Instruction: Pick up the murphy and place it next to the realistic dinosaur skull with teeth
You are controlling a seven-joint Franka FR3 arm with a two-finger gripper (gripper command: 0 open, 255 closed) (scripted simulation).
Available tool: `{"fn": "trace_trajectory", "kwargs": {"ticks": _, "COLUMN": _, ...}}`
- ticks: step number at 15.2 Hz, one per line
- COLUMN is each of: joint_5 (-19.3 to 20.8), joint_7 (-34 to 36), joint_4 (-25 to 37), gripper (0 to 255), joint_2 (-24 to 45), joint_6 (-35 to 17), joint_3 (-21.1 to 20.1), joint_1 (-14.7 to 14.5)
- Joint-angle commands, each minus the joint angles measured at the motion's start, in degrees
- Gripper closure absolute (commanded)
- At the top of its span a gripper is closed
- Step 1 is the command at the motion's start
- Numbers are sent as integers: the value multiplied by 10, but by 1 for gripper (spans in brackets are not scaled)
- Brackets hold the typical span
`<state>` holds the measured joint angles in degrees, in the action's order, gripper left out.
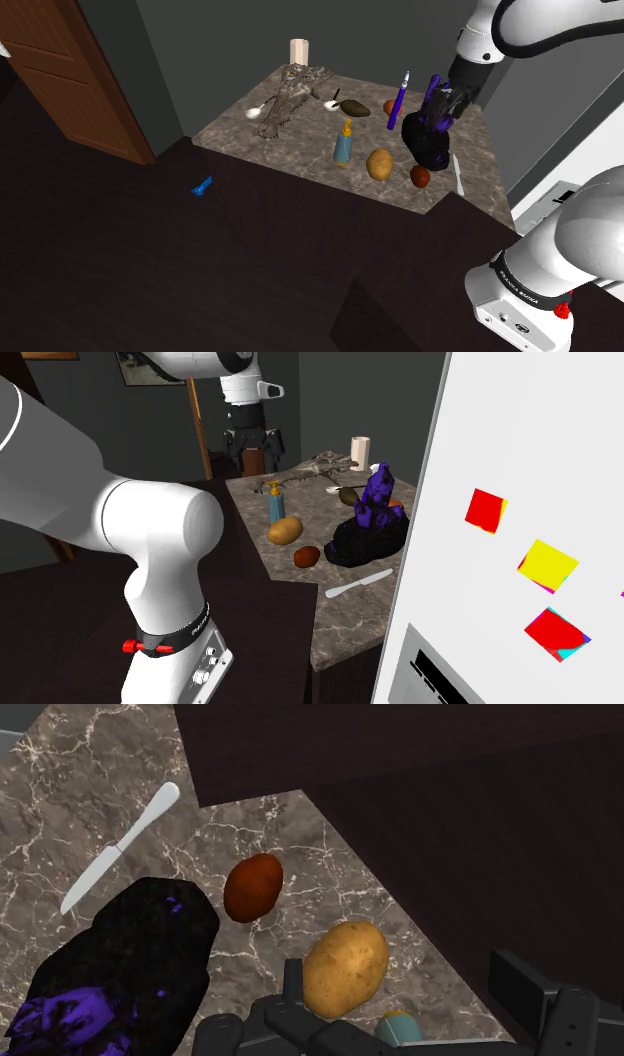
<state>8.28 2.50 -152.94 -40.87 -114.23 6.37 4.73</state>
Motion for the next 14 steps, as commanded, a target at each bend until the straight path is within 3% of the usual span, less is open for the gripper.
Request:
{"fn": "trace_trajectory", "kwargs": {"ticks": 1, "joint_5": 9, "joint_7": 13, "joint_4": -21, "gripper": 0, "joint_2": 20, "joint_6": -47, "joint_3": 7, "joint_1": 13}}
{"fn": "trace_trajectory", "kwargs": {"ticks": 7, "joint_5": 35, "joint_7": 57, "joint_4": -65, "gripper": 0, "joint_2": 118, "joint_6": -198, "joint_3": 26, "joint_1": 51}}
{"fn": "trace_trajectory", "kwargs": {"ticks": 14, "joint_5": 68, "joint_7": 116, "joint_4": -75, "gripper": 0, "joint_2": 282, "joint_6": -381, "joint_3": 46, "joint_1": 96}}
